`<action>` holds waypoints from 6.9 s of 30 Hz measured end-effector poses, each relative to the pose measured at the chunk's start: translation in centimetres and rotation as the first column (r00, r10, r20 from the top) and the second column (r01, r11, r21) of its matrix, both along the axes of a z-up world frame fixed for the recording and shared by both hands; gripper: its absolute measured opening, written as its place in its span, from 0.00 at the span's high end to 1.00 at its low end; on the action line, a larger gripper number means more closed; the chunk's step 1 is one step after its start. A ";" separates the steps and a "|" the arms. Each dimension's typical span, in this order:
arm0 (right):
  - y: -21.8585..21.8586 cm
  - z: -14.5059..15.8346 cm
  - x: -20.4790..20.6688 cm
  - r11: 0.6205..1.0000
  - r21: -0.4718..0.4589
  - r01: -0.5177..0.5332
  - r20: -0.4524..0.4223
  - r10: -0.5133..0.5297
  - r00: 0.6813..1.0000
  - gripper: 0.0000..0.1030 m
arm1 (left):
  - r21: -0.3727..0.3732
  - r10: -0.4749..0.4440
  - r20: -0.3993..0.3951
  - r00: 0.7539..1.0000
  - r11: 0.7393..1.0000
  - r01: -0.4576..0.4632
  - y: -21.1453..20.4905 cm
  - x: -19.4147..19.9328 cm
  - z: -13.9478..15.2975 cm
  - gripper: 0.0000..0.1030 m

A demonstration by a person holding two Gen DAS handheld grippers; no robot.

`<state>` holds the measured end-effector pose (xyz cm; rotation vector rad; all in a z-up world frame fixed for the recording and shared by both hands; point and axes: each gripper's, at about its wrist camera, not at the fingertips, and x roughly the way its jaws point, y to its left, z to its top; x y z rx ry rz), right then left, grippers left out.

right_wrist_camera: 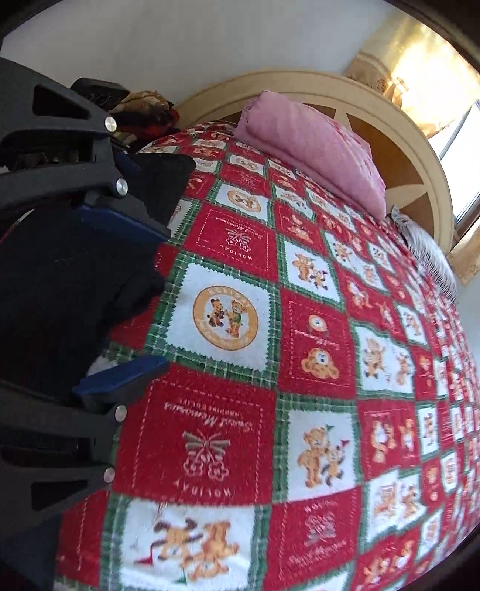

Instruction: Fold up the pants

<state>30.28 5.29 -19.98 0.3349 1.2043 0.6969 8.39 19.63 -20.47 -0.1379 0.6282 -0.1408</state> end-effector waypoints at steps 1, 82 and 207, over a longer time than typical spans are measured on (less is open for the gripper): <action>0.3 -0.4 0.2 1.000 0.000 -0.004 -0.020 0.004 1.000 0.42 | 0.003 -0.004 0.003 1.000 1.000 0.004 0.0 0.0 0.0 0.29; -33.4 0.3 -23.2 0.744 -0.101 0.661 0.151 -0.645 0.749 0.98 | 0.101 -0.028 0.012 1.000 0.995 0.027 0.3 -0.9 0.4 0.23; -35.6 11.3 -23.6 0.814 0.017 0.581 0.438 -0.528 0.727 0.89 | -0.001 -0.056 -0.004 0.998 0.998 0.056 -9.7 1.3 2.1 0.01</action>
